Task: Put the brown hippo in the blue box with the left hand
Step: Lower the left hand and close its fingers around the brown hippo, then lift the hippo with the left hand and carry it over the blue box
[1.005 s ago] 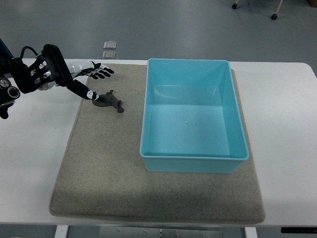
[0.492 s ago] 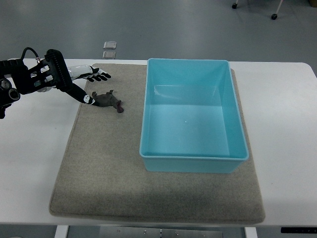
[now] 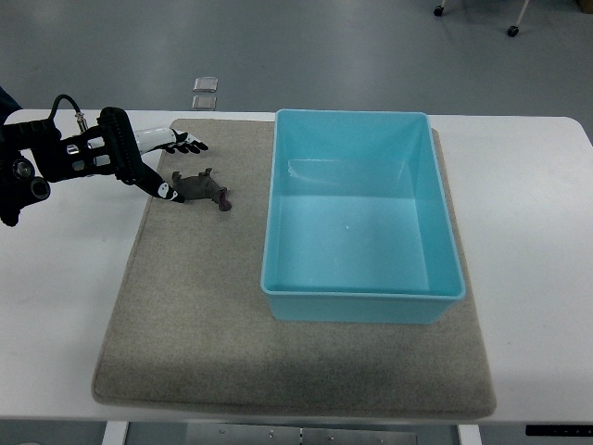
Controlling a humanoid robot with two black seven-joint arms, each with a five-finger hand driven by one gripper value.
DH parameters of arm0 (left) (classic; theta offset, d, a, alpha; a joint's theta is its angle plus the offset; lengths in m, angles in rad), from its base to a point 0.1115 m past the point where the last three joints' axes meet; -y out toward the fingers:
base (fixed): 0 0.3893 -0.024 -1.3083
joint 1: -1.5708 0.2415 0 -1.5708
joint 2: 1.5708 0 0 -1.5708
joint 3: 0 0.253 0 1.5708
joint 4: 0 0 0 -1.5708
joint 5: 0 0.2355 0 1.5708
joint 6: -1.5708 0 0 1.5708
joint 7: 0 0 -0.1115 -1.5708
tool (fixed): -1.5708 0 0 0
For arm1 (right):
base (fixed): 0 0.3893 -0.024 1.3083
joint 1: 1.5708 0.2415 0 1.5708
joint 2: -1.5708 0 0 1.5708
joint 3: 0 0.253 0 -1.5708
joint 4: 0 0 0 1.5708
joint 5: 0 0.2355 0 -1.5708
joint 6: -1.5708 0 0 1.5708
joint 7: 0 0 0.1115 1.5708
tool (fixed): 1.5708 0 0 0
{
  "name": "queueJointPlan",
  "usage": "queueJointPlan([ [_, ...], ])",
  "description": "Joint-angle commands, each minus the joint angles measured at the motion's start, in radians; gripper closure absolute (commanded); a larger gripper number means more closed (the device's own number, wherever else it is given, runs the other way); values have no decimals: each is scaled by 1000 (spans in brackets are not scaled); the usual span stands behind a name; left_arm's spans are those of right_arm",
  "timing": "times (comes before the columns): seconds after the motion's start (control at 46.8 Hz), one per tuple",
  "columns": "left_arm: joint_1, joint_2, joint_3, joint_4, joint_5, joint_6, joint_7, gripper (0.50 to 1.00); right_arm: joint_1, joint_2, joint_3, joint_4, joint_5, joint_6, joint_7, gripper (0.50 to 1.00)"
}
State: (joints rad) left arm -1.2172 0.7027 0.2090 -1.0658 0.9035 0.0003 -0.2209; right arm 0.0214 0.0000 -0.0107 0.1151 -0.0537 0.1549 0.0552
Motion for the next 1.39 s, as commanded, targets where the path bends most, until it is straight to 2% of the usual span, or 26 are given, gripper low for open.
queueJointPlan([
  [0.0, 2, -9, 4, 10, 0, 0, 2, 624, 0, 0, 0, 0, 0, 0, 0, 564],
  [0.299, 1, -25, 15, 10, 0, 0, 8, 666, 0, 0, 0, 0, 0, 0, 0, 564],
  [0.556, 2, -26, 21, 6, 0, -3, 12, 752, 0, 0, 0, 0, 0, 0, 0, 564],
  [0.749, 1, -28, 26, 7, 0, -3, 12, 765, 0, 0, 0, 0, 0, 0, 0, 564],
  [0.877, 2, -43, 27, 9, 0, -3, 14, 797, 0, 0, 0, 0, 0, 0, 0, 564],
  [1.048, 2, -46, 43, 9, 0, -3, 14, 864, 0, 0, 0, 0, 0, 0, 0, 564],
  [1.155, 2, -46, 43, 9, 0, -3, 15, 879, 0, 0, 0, 0, 0, 0, 0, 564],
  [1.241, 2, -46, 43, 9, 0, -8, 15, 924, -1, 0, 0, 0, 0, 0, 0, 564],
  [1.305, 2, -46, 43, 9, 0, -11, 17, 979, 0, 0, 0, 0, 0, 0, 0, 564],
  [1.369, 1, -45, 41, 7, 0, -13, 18, 1000, 0, 0, 0, 0, 0, 0, 0, 564],
])
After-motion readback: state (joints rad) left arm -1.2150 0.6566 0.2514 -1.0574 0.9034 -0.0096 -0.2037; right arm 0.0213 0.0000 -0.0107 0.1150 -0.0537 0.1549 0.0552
